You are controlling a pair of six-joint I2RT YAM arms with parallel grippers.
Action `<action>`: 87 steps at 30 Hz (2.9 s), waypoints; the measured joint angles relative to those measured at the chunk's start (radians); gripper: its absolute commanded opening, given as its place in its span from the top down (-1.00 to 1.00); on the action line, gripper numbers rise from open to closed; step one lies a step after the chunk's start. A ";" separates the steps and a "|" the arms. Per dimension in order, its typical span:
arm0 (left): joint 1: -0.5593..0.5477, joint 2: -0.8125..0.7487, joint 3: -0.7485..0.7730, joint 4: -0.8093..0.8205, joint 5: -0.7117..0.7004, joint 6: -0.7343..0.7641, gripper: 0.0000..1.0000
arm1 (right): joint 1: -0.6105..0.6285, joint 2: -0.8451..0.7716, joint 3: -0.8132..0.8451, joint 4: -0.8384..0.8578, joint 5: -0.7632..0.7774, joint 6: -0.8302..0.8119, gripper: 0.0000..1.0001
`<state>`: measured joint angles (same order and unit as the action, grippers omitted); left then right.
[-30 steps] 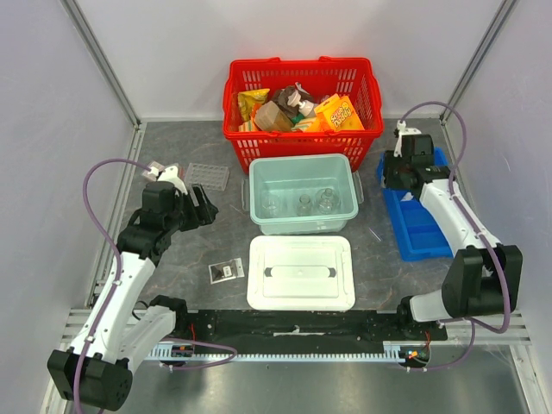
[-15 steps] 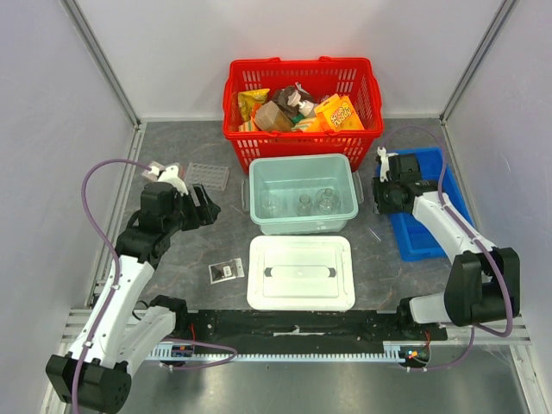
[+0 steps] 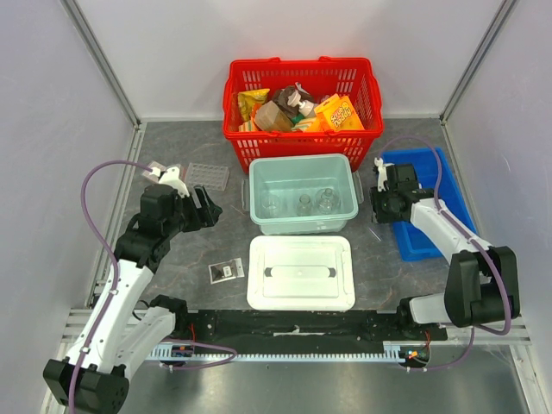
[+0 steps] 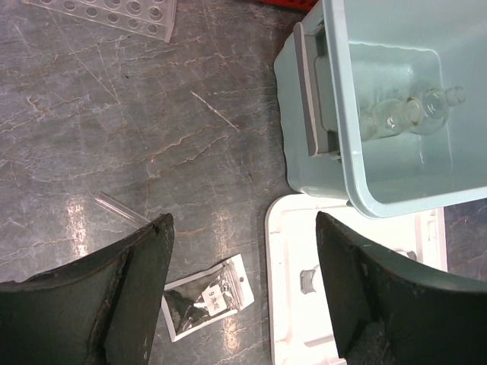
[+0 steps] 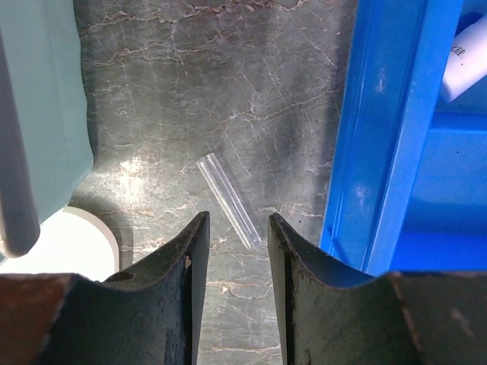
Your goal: Organize the chemistry lab equipment
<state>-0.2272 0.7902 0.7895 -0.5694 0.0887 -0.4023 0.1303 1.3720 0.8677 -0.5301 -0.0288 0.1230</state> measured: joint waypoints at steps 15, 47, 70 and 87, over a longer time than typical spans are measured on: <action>-0.006 -0.006 0.000 0.000 -0.001 0.000 -0.61 | 0.018 0.046 -0.002 0.016 0.008 0.047 0.15; -0.016 -0.019 0.000 0.000 -0.009 0.000 -0.58 | 0.040 0.205 -0.001 0.021 0.052 0.089 0.44; -0.016 0.023 0.117 -0.060 0.128 -0.010 -0.32 | 0.051 -0.054 0.041 -0.022 0.098 0.086 0.73; -0.018 0.315 0.575 -0.142 0.524 -0.010 -0.28 | 0.216 -0.426 0.070 0.234 -0.148 0.087 0.78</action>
<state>-0.2451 1.1057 1.3640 -0.7116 0.6128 -0.4122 0.3466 0.9459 0.9375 -0.2962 -0.1772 0.2104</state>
